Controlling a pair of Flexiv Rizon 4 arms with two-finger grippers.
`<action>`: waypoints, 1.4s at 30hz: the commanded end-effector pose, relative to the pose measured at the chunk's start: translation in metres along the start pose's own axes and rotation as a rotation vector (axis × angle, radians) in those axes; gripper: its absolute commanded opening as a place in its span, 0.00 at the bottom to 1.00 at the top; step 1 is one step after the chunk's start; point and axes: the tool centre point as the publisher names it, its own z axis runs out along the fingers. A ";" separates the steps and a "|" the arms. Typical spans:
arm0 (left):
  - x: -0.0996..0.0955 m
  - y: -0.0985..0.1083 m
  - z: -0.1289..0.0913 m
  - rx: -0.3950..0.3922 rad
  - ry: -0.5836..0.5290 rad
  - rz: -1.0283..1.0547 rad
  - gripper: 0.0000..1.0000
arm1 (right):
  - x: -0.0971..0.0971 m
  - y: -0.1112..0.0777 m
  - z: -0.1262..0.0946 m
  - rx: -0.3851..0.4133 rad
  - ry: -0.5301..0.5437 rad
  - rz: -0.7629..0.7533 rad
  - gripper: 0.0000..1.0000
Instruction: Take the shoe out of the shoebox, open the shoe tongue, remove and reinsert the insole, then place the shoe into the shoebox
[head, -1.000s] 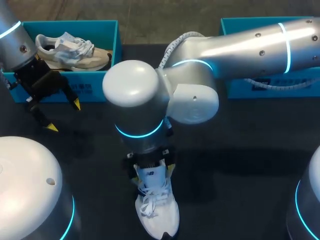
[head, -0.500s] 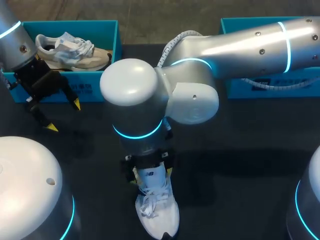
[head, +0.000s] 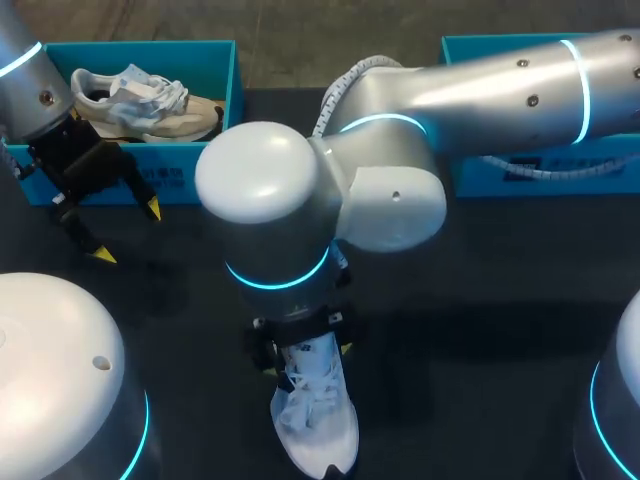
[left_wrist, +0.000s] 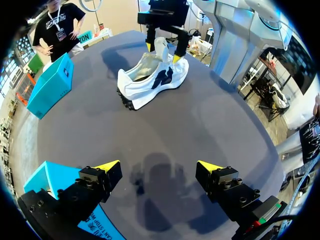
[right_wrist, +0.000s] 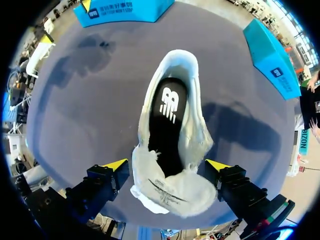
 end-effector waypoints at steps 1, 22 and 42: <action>0.000 0.000 0.000 -0.002 0.001 0.000 1.00 | 0.008 -0.013 -0.010 -0.030 -0.017 0.038 1.00; 0.000 0.000 0.000 -0.002 0.001 0.000 1.00 | 0.014 -0.056 -0.030 -0.016 -0.014 0.138 0.56; 0.000 0.000 0.000 -0.002 0.001 0.000 1.00 | 0.003 -0.046 -0.021 0.017 -0.025 0.167 0.41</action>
